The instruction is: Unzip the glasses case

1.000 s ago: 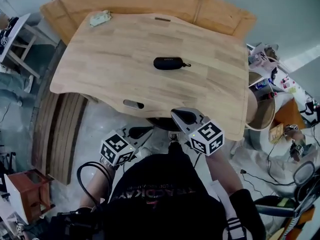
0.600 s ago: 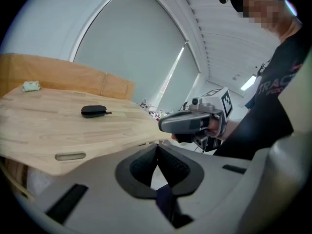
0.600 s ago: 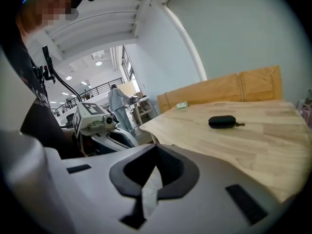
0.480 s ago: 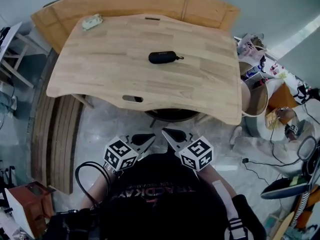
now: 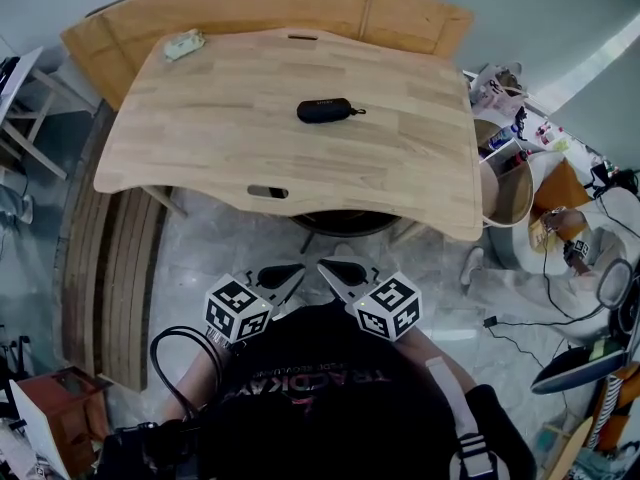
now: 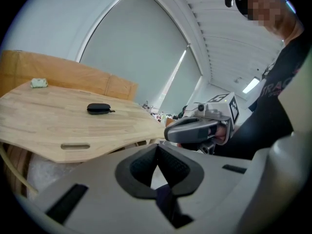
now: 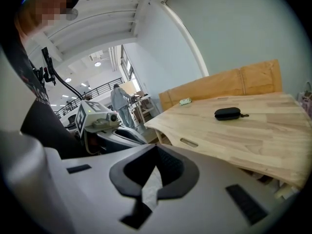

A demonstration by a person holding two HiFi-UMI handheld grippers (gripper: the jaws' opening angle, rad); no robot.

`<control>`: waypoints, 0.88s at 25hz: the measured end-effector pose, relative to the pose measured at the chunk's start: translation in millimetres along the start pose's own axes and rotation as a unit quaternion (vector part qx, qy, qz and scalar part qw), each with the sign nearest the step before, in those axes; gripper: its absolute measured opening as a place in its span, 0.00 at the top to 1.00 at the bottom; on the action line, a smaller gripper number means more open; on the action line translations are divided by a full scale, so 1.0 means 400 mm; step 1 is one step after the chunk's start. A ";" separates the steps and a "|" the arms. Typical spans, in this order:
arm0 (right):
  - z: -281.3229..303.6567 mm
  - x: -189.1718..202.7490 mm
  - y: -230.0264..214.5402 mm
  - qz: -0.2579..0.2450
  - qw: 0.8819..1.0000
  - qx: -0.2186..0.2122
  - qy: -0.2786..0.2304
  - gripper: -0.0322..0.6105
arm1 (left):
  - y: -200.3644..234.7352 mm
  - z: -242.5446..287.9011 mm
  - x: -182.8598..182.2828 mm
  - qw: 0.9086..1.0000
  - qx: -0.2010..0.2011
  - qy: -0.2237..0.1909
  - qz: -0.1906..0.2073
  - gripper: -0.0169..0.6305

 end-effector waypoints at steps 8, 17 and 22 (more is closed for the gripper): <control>0.006 0.000 0.014 -0.013 1.000 -0.009 0.009 0.93 | -0.011 -0.015 0.004 1.000 -0.013 -0.010 -0.002 0.95; -0.008 0.011 0.014 -0.016 1.000 -0.004 0.013 0.93 | -0.024 0.000 -0.001 1.000 -0.004 -0.014 0.006 0.95; -0.016 0.019 0.012 -0.015 1.000 -0.001 0.009 0.93 | -0.028 0.008 -0.002 1.000 0.002 -0.013 0.010 0.95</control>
Point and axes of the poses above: the fingertips, and each gripper's own axes: z forward along the fingers, y to its left, x out of its underside, the point moved 10 cm from there along -z, backward along the fingers, and after that the axes turned 14 degrees about z, right-handed, at the moved point
